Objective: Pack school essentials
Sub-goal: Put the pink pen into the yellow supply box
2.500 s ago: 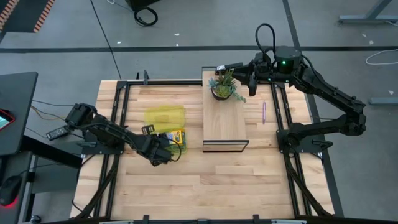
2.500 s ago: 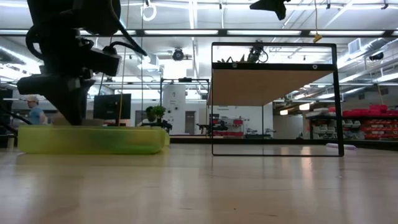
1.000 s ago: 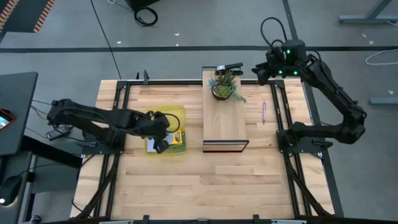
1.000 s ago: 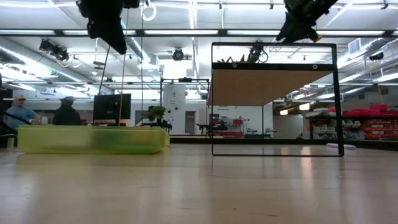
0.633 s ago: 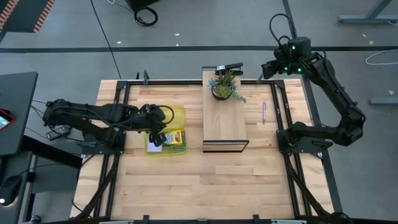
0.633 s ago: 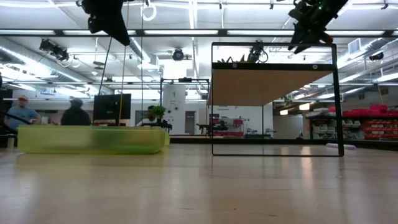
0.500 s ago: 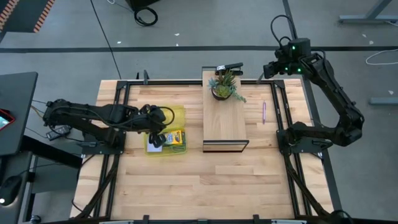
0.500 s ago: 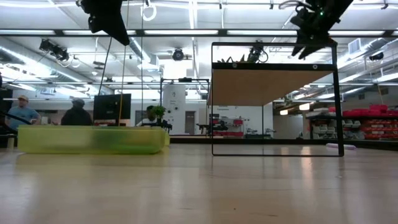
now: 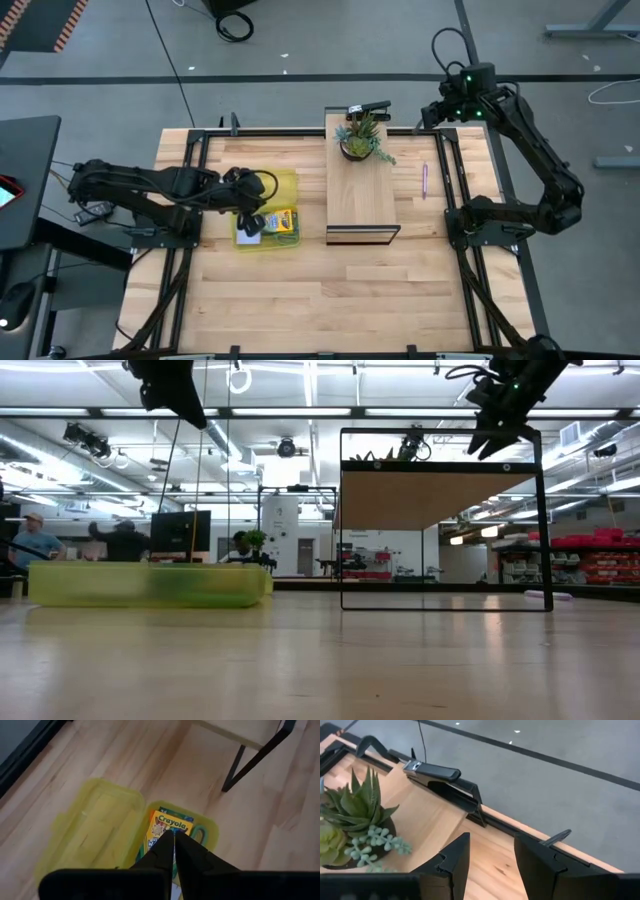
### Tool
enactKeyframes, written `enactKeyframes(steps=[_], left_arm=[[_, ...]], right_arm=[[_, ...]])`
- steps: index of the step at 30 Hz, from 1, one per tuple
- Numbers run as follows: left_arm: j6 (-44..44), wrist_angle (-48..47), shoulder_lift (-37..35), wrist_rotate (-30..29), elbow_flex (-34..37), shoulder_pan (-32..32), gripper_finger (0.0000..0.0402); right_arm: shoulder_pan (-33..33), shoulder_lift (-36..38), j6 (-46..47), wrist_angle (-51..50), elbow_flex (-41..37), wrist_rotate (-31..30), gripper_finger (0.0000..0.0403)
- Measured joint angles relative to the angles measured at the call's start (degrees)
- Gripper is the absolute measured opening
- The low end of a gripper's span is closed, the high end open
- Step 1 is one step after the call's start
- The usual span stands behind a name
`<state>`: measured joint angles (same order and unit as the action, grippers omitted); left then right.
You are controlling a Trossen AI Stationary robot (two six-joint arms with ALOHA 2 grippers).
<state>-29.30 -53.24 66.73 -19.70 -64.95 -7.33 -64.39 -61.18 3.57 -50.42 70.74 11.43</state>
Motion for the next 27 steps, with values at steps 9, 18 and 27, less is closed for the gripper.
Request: enactKeyframes(steps=[9, 18, 27], left_arm=[[0.0, -0.7, -4.4, 0.0, 0.0, 0.2, 0.002], [-0.4, -2.0, -7.8, -0.2, -0.1, 0.2, 0.001], [-0.2, -1.7, -9.2, -0.2, 0.0, 0.2, 0.0021]], right_arm=[[-3.3, -4.1, -2.7, -0.2, 0.0, 4.6, 0.016], [-3.8, -11.5, 0.0, -6.3, 0.0, 4.5, 0.016], [-2.3, -15.0, 3.0, -7.5, 0.0, 1.1, 0.0135]])
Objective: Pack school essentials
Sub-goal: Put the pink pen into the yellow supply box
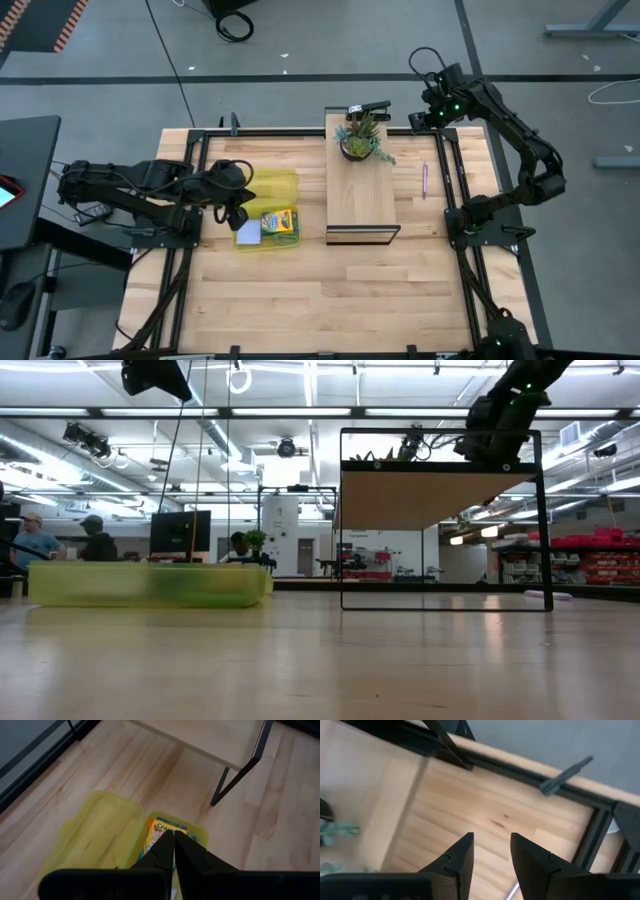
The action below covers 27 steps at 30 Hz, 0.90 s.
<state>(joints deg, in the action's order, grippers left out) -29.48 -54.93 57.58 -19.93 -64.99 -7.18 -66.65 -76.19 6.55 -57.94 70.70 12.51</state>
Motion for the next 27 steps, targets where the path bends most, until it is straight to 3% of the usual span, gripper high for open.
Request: enactKeyframes(steps=[16, 21, 27], left_arm=[[0.8, -1.6, -0.4, 0.0, 0.0, 0.0, 0.0024], [2.9, -1.6, -0.4, 0.0, 0.0, 0.0, 0.0015], [3.2, -1.5, -0.4, 0.0, 0.0, 0.0, 0.0017]], right_arm=[[-0.6, -10.6, -0.6, -5.9, 0.0, 2.3, 0.0114], [-2.4, -11.2, -0.4, -2.3, -3.5, 5.4, 0.0114], [-0.3, -10.7, 1.9, 1.9, -8.6, 2.8, 0.0106]])
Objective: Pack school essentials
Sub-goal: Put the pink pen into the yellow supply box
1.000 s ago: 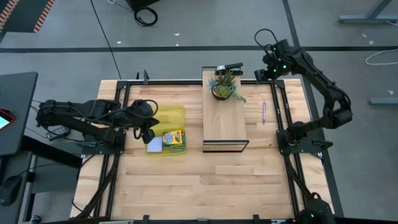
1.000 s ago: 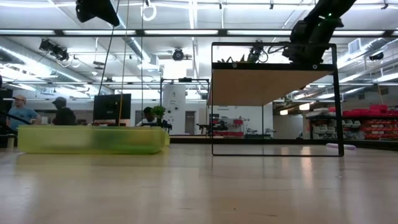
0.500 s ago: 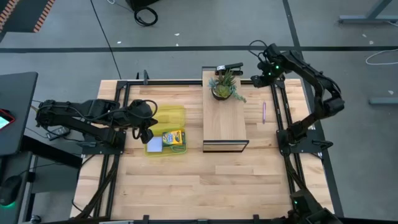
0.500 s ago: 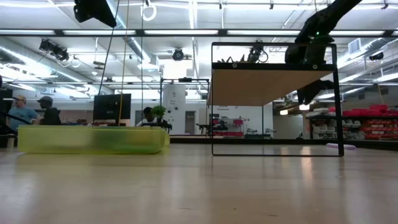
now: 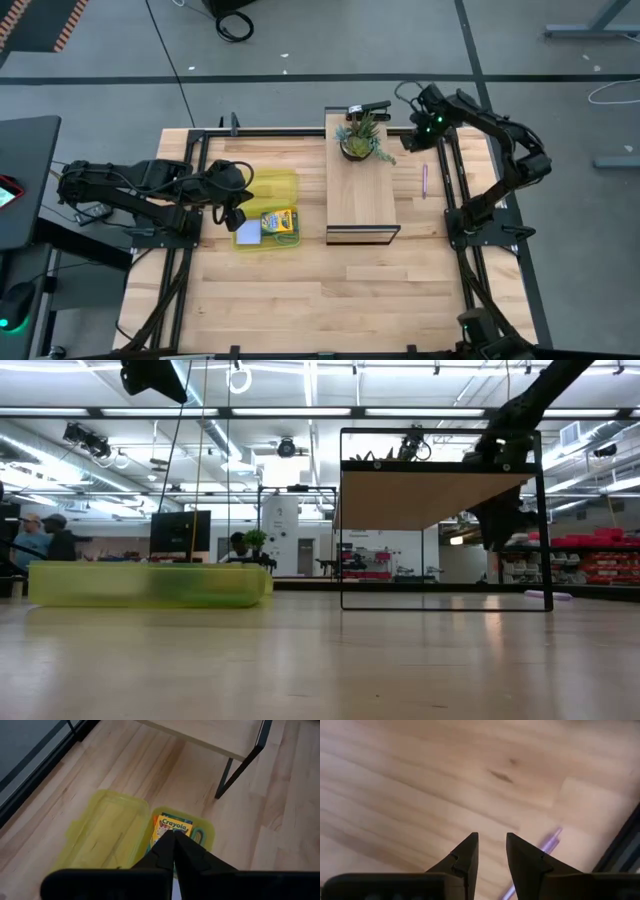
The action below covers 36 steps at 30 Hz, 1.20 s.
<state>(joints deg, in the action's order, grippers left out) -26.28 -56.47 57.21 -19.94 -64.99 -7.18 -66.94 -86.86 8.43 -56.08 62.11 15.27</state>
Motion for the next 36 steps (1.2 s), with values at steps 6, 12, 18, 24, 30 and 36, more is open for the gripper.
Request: enactKeyframes(steps=[6, 12, 18, 24, 30, 36], left_arm=[[0.0, 0.0, 0.0, 0.0, 0.0, 0.0, 0.0024], [0.1, 0.0, 0.0, 0.0, 0.0, 0.0, 0.0014], [0.1, 0.0, 0.0, 0.0, 0.0, 0.0, 0.0017], [0.5, 0.0, 0.0, 0.0, 0.0, 0.0, 0.0023], [2.3, 0.0, 0.0, 0.0, 0.0, 0.0, 0.0014], [2.9, 0.0, 0.0, 0.2, 0.0, 0.0, 0.0016]], right_arm=[[1.2, 0.4, 2.1, 1.5, -5.3, 0.8, 0.0102], [1.8, 3.0, 4.4, 2.8, -9.8, 1.2, 0.0102], [6.5, 3.4, 9.4, 1.7, -12.1, -4.0, 0.0102], [10.1, 3.4, 13.6, -2.3, -14.1, -10.7, 0.0102], [10.5, 3.5, 16.5, -1.4, -18.9, -10.5, 0.0102], [10.5, 7.9, 20.8, 3.9, -23.5, -10.4, 0.0102]])
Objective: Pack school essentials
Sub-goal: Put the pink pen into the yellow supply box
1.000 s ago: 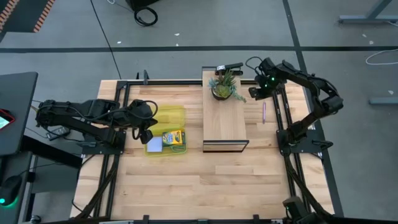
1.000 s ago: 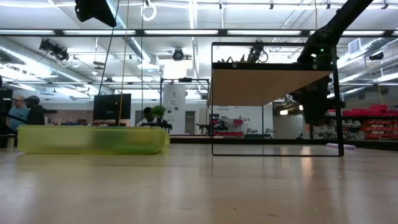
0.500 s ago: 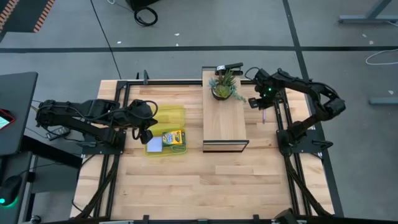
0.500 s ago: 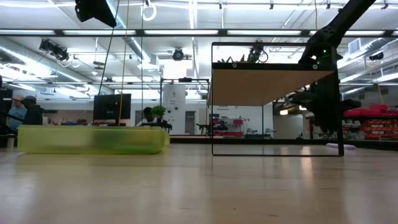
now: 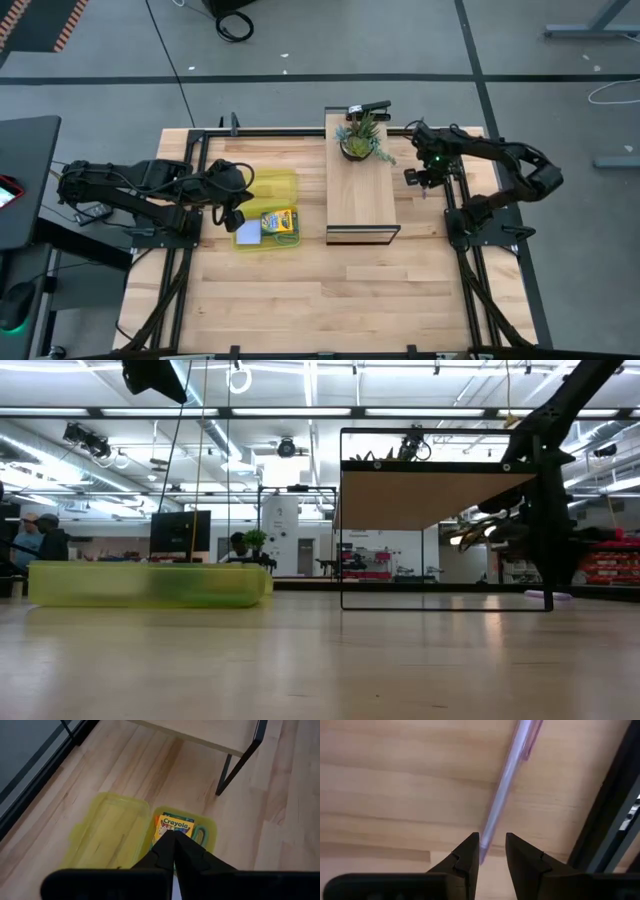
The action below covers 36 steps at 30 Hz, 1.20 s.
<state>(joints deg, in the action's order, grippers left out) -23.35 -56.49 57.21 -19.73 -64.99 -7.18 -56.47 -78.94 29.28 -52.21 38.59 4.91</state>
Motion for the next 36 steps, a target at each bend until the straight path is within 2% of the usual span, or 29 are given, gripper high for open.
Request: enactKeyframes(steps=[9, 16, 21, 27, 36], left_arm=[[1.4, 0.0, 0.0, 0.0, 0.0, 0.0, 0.0019], [1.2, 0.0, 0.0, 0.0, 0.0, 0.0, 0.0015], [1.2, 0.1, 0.0, 0.0, 0.0, 0.0, 0.0024], [1.5, 0.0, 0.0, 0.0, 0.0, 0.0, 0.0017], [1.5, 0.0, 0.0, 0.0, 0.0, 0.0, 0.0021]], right_arm=[[0.8, 2.6, 4.1, 5.5, -5.7, -1.1, 0.0102], [4.9, 2.7, 5.7, 6.8, -6.1, -6.0, 0.0101], [6.3, 2.6, 6.5, 7.2, -6.2, -6.6, 0.0087], [6.5, 2.6, 5.4, 7.8, -6.3, -5.1, 0.005], [6.5, 3.0, 5.0, 8.0, -6.8, -5.0, 0.0046]])
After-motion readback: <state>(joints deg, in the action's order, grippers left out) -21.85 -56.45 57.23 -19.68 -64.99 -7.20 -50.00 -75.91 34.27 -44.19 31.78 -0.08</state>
